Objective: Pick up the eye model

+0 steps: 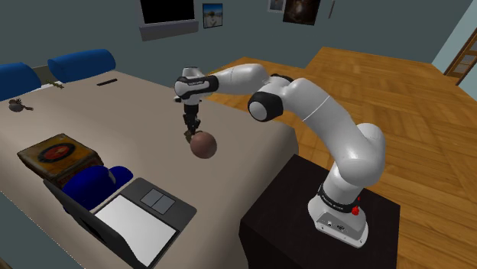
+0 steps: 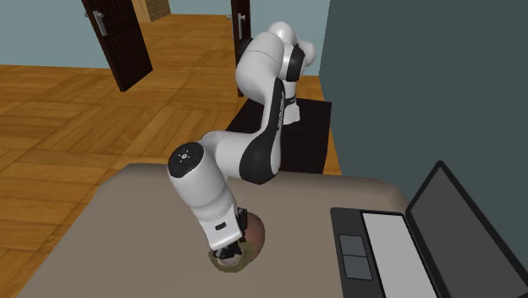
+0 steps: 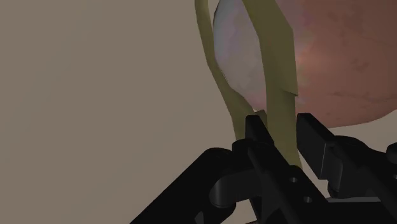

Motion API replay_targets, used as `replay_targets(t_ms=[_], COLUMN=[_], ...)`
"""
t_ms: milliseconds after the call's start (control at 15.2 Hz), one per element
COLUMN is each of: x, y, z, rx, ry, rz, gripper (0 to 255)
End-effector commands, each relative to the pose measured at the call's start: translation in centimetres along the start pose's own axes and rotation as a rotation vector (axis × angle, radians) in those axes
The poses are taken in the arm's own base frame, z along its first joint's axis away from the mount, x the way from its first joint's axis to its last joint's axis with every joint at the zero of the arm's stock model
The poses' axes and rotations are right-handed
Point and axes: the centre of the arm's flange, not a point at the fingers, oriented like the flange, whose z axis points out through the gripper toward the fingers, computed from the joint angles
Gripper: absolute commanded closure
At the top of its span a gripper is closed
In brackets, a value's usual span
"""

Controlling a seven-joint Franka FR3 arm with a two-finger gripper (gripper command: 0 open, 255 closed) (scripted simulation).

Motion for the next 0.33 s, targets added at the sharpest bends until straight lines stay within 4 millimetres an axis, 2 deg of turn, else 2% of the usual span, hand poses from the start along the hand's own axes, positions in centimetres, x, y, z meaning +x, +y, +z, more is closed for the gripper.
replay_targets(t_ms=[0,132,264], x=[0.3,0.5,0.5], y=[-0.2,-0.4,-0.4], z=[-1.2,-2.2,-2.3], rx=[-0.002,-0.002,-0.002], ry=[0.000,0.000,0.000], rz=[0.000,0.000,0.000], gripper=[255,255,255])
